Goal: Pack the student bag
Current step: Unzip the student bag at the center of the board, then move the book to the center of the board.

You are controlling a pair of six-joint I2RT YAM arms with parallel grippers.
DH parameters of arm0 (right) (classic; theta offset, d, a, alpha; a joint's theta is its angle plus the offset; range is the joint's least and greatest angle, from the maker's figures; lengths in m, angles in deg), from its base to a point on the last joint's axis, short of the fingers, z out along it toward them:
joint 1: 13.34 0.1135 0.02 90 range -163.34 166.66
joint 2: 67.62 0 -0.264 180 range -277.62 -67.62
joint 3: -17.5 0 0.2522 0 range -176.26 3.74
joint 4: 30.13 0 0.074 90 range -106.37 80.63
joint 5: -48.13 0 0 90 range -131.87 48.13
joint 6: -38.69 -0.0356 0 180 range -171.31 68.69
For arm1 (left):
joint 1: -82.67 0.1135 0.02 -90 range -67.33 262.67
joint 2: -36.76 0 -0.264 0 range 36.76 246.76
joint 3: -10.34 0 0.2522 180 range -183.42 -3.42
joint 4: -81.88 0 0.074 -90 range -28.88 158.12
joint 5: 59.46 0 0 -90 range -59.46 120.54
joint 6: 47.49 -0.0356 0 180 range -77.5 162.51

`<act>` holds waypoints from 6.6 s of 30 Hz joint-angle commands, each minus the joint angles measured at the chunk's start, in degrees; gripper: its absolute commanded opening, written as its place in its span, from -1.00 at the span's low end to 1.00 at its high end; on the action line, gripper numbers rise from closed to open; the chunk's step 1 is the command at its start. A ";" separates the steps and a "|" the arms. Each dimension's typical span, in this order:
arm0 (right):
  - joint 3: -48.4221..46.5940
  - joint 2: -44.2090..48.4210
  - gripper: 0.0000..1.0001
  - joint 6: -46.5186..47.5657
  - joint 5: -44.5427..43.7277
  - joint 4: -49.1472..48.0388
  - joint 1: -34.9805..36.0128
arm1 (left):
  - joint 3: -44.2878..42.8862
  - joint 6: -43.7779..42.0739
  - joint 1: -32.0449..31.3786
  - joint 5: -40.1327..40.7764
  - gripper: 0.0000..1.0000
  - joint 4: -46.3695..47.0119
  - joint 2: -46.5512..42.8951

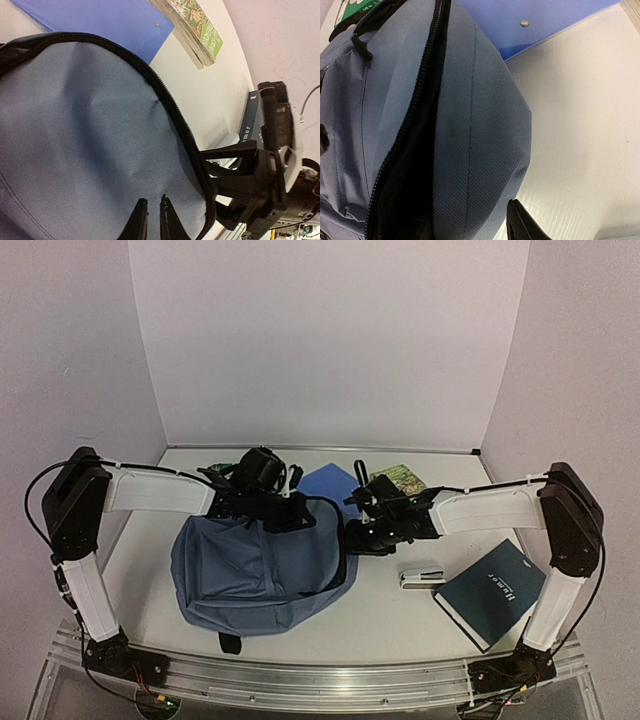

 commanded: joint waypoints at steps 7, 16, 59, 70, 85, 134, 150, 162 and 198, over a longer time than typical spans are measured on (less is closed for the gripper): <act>-3.49 -0.66 0.02 0.60 4.62 -4.48 0.25 | 0.03 -1.43 -0.06 -1.94 0.10 1.37 -5.34; -2.77 -0.48 0.15 0.71 6.62 -7.53 2.66 | -1.38 -0.62 -0.06 -1.08 0.59 -1.28 -4.83; -6.85 -4.14 -0.03 -1.94 -12.00 -0.54 6.19 | 3.33 -2.26 1.00 7.92 -1.00 -13.44 -12.35; -5.81 -0.03 -1.00 -2.51 -18.18 2.76 0.74 | 12.09 -3.79 15.65 9.43 -1.00 -19.02 -29.70; 5.27 3.23 -1.00 -5.34 -19.56 3.39 -6.16 | 25.65 -4.16 31.42 4.60 -0.99 -21.40 -42.01; 30.47 34.49 0.97 -23.77 -22.30 19.02 -52.91 | 37.84 -4.09 32.52 -15.84 -0.60 2.41 -32.80; 34.46 34.96 0.97 -18.39 -0.56 10.42 -56.72 | 35.30 -4.78 32.54 -16.60 -0.27 1.64 -32.19; 31.77 27.35 0.97 -13.11 11.84 -1.73 -46.35 | 34.58 -4.29 32.56 -16.02 0.11 -0.35 -35.24; 38.24 36.46 0.35 -8.84 15.23 4.90 -46.39 | 26.60 -6.46 32.37 -13.66 0.63 -9.72 -41.52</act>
